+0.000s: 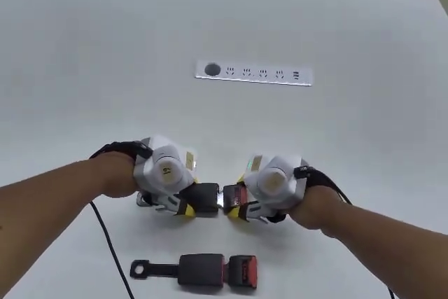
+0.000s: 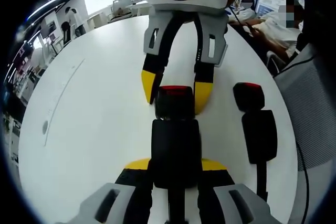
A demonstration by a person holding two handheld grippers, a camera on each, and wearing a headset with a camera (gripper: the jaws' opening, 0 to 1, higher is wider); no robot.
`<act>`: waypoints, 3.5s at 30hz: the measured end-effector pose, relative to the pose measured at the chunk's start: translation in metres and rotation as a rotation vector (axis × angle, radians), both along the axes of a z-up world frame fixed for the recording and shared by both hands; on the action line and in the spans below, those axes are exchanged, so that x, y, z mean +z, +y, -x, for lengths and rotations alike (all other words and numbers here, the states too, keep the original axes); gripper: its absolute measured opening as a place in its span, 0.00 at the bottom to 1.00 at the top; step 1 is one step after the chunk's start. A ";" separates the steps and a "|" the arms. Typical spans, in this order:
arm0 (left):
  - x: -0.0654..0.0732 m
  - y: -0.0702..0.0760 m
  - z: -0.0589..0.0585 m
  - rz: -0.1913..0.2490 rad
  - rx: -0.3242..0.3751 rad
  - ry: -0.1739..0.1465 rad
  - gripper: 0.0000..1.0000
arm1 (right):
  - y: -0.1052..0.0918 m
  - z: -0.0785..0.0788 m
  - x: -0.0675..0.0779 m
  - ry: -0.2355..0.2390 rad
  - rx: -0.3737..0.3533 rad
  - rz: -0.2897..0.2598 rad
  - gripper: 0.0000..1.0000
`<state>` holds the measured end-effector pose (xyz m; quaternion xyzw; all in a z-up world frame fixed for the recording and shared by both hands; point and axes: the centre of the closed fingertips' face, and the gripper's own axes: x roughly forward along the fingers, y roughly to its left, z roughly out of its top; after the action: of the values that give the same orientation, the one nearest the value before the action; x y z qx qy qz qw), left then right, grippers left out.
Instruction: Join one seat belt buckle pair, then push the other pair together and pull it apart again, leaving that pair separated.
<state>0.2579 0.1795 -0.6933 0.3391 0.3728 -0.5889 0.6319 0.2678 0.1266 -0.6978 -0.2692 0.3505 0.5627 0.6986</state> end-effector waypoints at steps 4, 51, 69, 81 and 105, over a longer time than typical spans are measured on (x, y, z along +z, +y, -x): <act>0.001 -0.001 0.001 0.000 0.001 -0.001 0.33 | 0.000 -0.001 0.000 -0.002 -0.003 -0.003 0.34; 0.002 0.000 0.000 -0.008 -0.009 0.002 0.34 | -0.004 0.001 0.001 -0.007 -0.013 0.013 0.35; 0.002 0.000 0.001 -0.006 -0.018 0.001 0.35 | -0.031 0.003 0.001 -0.011 -0.004 0.002 0.35; 0.002 0.000 0.001 -0.008 -0.011 0.001 0.35 | -0.052 0.001 -0.003 -0.012 -0.014 0.000 0.35; 0.002 0.000 0.001 -0.005 -0.004 0.003 0.35 | -0.095 0.011 -0.002 -0.007 -0.025 0.006 0.35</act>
<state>0.2565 0.1790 -0.6909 0.3404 0.3747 -0.5896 0.6294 0.2569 0.0318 -0.7000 -0.2688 0.3534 0.5518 0.7060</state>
